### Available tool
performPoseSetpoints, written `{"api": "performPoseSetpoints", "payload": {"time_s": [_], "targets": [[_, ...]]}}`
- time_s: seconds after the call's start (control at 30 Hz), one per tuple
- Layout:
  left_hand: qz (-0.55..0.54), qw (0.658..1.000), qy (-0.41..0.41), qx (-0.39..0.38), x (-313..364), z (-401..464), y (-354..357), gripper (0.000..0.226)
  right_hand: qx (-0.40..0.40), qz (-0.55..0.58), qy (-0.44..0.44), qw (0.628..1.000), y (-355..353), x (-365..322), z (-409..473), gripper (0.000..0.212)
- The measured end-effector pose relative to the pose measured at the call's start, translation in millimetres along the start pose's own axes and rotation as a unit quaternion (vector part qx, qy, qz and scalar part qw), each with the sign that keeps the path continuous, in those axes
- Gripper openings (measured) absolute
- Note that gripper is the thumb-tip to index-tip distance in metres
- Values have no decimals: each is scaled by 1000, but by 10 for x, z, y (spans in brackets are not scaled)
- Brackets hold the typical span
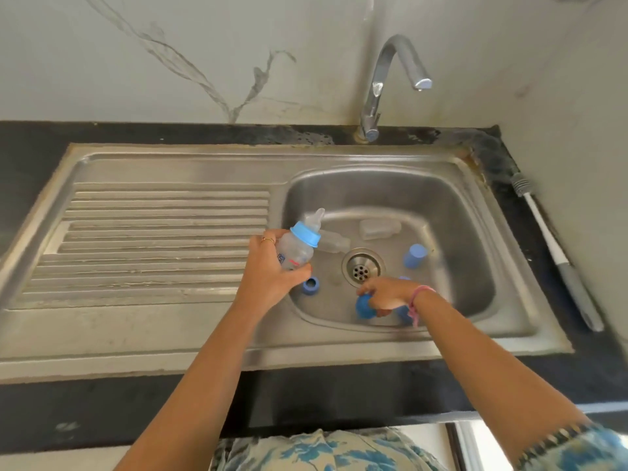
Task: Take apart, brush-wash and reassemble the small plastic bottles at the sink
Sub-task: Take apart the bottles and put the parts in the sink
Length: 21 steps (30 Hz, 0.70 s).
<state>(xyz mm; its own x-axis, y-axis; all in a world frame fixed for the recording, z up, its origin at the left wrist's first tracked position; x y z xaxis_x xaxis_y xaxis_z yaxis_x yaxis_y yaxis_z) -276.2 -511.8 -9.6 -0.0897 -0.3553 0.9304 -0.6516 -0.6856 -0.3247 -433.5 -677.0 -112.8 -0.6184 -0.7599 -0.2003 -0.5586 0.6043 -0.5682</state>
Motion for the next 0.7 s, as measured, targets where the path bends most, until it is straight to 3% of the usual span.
{"api": "performPoseSetpoints", "payload": {"time_s": [0.2, 0.3, 0.4, 0.43, 0.5, 0.53, 0.6, 0.7], "targets": [[17, 1000, -8, 3, -1, -14, 221, 72, -103, -74, -29, 991, 238, -54, 203, 65], [26, 1000, 1, -12, 21, -36, 230, 69, -127, 43, 0, 991, 123, -7, 112, 63], [0, 1000, 5, -17, 32, -40, 193, 68, -20, 221, 7, 975, -272, 50, 36, 43], [-2, 1000, 10, -20, 44, -41, 179, 68, 10, 332, -1, 943, -398, 35, -38, 40], [24, 999, 33, -31, 79, -28, 164, 70, -20, 503, -51, 863, -552, -131, -235, 64], [51, 997, 53, -38, 95, -15, 173, 70, -48, 530, -76, 843, -583, -234, -335, 75], [122, 986, 105, -53, 151, 0, 205, 70, -63, 517, -111, 846, -626, -419, -483, 78], [220, 955, 183, -73, 238, -6, 270, 70, -27, 475, -130, 870, -661, -565, -539, 46]]}}
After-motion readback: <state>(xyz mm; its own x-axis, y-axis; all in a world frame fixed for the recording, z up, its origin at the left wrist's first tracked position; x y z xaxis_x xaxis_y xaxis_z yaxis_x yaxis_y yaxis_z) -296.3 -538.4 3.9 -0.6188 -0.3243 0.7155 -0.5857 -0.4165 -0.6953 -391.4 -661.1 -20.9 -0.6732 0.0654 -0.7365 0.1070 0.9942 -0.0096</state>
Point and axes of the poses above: each hand's wrist, its own z-axis towards the middle knuckle, its own y-axis out of the palm, x = y × z, the point moved 7 cm from there along z, towards the middle knuckle, and after that the axes turned 12 degrees about -z, right-handed, at the moved point
